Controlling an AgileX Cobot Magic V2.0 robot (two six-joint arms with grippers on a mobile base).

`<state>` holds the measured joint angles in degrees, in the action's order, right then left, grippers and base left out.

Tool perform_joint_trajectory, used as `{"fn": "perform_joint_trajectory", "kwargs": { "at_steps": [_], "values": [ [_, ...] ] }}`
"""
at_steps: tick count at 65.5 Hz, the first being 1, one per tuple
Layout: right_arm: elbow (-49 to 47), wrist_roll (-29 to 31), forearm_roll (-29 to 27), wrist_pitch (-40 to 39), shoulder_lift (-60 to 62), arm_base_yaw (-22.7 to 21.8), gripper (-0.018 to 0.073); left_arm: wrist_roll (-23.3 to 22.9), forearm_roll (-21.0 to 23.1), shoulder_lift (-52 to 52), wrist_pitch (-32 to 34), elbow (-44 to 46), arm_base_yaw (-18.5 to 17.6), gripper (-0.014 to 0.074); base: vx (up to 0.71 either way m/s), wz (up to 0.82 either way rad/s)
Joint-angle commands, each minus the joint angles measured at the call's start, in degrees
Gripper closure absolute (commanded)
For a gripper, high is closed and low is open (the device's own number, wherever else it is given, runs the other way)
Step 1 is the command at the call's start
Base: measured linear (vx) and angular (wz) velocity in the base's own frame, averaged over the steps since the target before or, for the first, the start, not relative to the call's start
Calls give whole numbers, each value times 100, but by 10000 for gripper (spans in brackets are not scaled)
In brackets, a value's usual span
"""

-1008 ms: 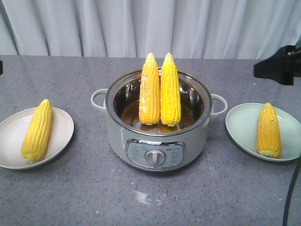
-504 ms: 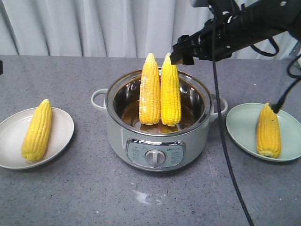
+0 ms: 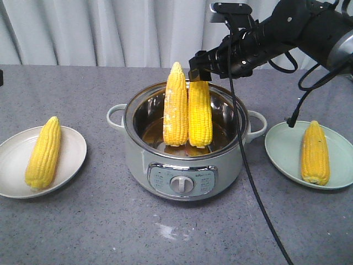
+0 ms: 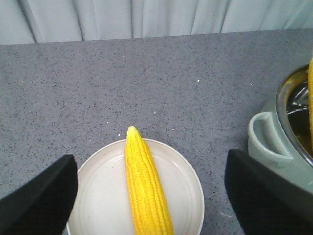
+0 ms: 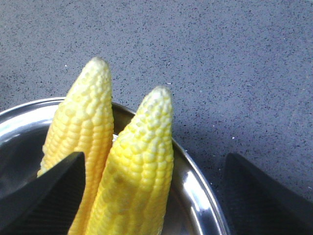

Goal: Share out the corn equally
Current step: 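Reach the right gripper to a remaining corn cob in the pot and grasp, then lift the grasped cob up out of the pot with the right gripper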

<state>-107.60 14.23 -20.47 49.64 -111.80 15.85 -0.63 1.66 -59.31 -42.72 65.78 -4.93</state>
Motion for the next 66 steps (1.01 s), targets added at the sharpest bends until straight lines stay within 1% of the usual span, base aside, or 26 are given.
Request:
{"fn": "perform_joint_trajectory", "kwargs": {
  "at_steps": [1,17,29,33,45,66],
  "values": [
    [-203,18,-112,-315,256,-3,-3,-61,48,94,434,136,5,6,0,0],
    [-203,24,-68,-233,195,127,-3,-61,53,94,434,136,5,6,0,0],
    [-203,19,334,-399,195,332,1,-61,38,94,434,136,5,6,0,0],
    [-203,19,354,-410,195,391,1,-61,38,94,434,136,5,6,0,0],
    [-203,-88,457,-428,195,387,3,-61,38,94,434,136,5,6,0,0],
    [-203,-157,596,-375,136,387,116,-61,38,94,434,136,5,6,0,0]
  ]
}}
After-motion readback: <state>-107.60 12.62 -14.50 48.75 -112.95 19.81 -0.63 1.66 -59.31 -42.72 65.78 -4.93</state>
